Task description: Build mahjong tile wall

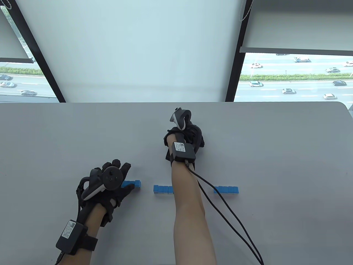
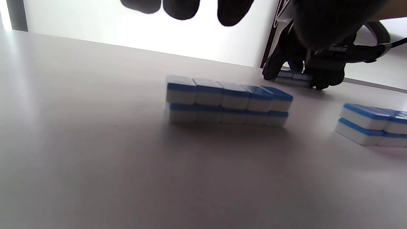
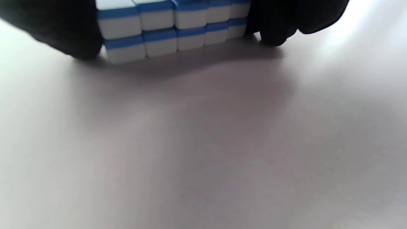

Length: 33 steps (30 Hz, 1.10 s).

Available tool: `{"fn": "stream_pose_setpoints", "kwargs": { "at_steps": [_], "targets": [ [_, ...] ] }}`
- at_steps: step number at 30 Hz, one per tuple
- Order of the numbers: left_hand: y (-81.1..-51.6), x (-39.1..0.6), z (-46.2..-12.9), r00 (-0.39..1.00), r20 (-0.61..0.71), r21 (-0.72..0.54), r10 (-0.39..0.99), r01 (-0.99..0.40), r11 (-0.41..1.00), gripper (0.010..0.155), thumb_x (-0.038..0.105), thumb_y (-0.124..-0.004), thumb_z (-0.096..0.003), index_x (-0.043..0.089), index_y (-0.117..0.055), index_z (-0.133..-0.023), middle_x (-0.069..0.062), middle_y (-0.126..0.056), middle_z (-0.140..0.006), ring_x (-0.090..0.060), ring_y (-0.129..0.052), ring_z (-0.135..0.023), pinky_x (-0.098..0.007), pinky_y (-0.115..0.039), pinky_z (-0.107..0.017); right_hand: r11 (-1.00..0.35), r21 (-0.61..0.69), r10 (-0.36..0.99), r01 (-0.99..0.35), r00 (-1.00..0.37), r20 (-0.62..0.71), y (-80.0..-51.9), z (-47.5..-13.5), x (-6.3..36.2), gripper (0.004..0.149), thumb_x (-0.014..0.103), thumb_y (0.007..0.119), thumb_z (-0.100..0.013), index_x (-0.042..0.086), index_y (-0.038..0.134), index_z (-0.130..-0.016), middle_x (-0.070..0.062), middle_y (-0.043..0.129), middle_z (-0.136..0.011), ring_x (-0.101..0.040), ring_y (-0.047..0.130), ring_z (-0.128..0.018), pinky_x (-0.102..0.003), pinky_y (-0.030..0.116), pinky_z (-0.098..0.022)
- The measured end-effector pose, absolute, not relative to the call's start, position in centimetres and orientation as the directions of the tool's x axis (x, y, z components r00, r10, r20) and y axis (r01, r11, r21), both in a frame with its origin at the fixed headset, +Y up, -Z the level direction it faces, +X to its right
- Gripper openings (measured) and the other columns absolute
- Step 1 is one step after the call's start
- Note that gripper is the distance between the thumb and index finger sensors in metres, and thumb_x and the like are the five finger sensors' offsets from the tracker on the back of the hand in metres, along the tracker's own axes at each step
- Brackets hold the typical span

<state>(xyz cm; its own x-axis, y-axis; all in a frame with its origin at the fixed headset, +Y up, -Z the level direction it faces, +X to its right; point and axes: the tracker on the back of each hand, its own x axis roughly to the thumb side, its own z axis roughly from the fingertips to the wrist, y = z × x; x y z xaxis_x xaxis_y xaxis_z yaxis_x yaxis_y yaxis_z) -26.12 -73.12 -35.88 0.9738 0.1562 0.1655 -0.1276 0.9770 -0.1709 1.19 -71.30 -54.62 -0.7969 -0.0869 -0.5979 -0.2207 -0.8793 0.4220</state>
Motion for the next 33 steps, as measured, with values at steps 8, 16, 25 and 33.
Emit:
{"fn": "stream_pose_setpoints", "kwargs": {
  "at_steps": [8,16,25,33],
  "targets": [
    [-73.2,-26.1,-35.9,0.973,0.167,-0.173,0.159,-0.13,0.976,0.082,0.065,-0.069,-0.0425,0.032,-0.041,-0.112,-0.009,-0.036,-0.12,-0.045,-0.037,-0.107,-0.073,-0.032,-0.07,-0.879,0.426,-0.088,-0.214,-0.806,-0.586,-70.3,-53.6,1.2,0.107,0.069,0.076,-0.041,0.01,0.015,-0.106,-0.026,0.037,-0.105,-0.056,0.055,-0.091,-0.066,0.052,-0.07],
    [-73.2,-26.1,-35.9,0.973,0.169,-0.169,0.16,-0.131,0.977,0.082,0.065,-0.069,-0.0423,0.032,-0.042,-0.112,-0.009,-0.037,-0.12,-0.045,-0.037,-0.108,-0.073,-0.033,-0.07,-0.854,0.423,0.002,-0.305,-0.813,-0.582,-68.7,-52.3,2.5,0.108,0.071,0.075,-0.04,0.011,0.013,-0.105,-0.025,0.037,-0.106,-0.055,0.055,-0.092,-0.065,0.052,-0.071],
    [-73.2,-26.4,-35.8,0.972,0.161,-0.174,0.172,-0.144,0.974,0.082,0.066,-0.069,-0.0423,0.032,-0.042,-0.112,-0.008,-0.036,-0.12,-0.045,-0.038,-0.108,-0.073,-0.033,-0.07,-0.914,0.361,0.0,-0.184,-0.89,-0.456,-64.0,-49.9,3.2,0.106,0.073,0.068,-0.04,0.012,0.01,-0.104,-0.023,0.035,-0.108,-0.054,0.054,-0.094,-0.064,0.051,-0.071],
    [-73.0,-26.7,-35.7,0.971,0.153,-0.169,0.182,-0.156,0.973,0.082,0.065,-0.069,-0.0422,0.032,-0.042,-0.112,-0.009,-0.036,-0.12,-0.045,-0.037,-0.108,-0.073,-0.033,-0.07,-0.967,0.221,0.032,-0.128,-0.919,-0.392,-60.6,-43.7,6.7,0.103,0.07,0.071,-0.041,0.012,0.015,-0.105,-0.022,0.04,-0.108,-0.055,0.057,-0.094,-0.065,0.053,-0.07]
  ]
}}
